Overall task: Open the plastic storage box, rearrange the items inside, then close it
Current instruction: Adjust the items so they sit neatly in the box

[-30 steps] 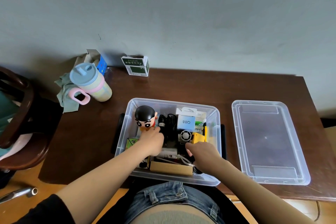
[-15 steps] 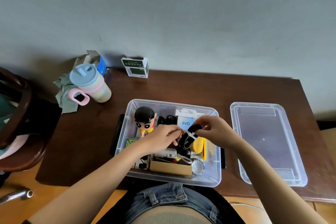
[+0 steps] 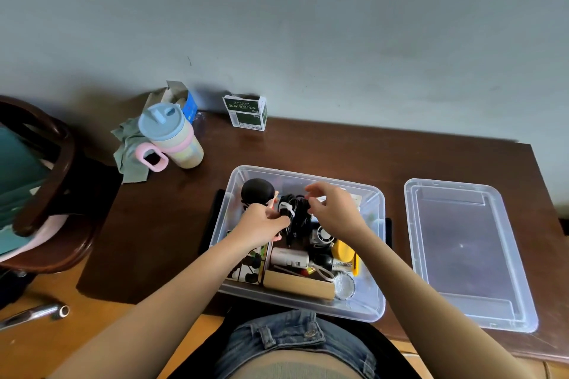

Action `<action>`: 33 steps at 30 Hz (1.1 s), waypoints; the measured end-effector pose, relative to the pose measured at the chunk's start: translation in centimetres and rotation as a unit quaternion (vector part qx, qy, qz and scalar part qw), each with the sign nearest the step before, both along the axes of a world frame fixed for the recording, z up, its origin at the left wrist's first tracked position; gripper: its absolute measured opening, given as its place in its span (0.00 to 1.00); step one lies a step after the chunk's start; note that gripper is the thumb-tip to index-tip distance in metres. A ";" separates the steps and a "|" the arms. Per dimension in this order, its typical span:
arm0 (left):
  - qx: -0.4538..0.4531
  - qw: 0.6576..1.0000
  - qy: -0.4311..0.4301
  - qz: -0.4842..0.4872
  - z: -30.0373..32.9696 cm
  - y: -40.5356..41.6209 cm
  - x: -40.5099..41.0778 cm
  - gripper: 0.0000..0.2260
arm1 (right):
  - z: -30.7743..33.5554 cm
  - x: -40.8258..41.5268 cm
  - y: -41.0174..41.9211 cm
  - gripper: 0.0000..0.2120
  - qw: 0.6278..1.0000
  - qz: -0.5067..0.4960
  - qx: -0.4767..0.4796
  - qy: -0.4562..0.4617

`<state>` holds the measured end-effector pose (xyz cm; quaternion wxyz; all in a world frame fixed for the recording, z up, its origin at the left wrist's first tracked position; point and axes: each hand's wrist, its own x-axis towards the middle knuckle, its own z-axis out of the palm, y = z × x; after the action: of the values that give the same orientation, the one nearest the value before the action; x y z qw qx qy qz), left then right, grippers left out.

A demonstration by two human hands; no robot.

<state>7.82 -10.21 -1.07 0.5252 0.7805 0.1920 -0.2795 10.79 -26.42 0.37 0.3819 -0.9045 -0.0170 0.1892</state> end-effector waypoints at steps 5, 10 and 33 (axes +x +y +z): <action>0.124 0.992 0.000 -0.035 -1.1 -1.2 1.1 0.20 | -0.3 -0.9 -1.7 0.13 0.999 0.028 -0.031 0.004; 0.227 0.969 -0.009 -0.099 -1.7 -2.8 1.4 0.14 | -0.8 -2.6 -3.1 0.12 0.996 0.056 -0.067 0.036; 0.290 0.885 0.044 -0.362 -2.2 -0.1 0.3 0.16 | -4.1 -3.3 4.2 0.20 0.906 0.372 -0.165 0.118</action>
<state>8.10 -10.33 -3.22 0.1284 0.9000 -0.0085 -0.4166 7.51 -22.22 -3.71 0.1285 -0.8536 -0.2759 0.4229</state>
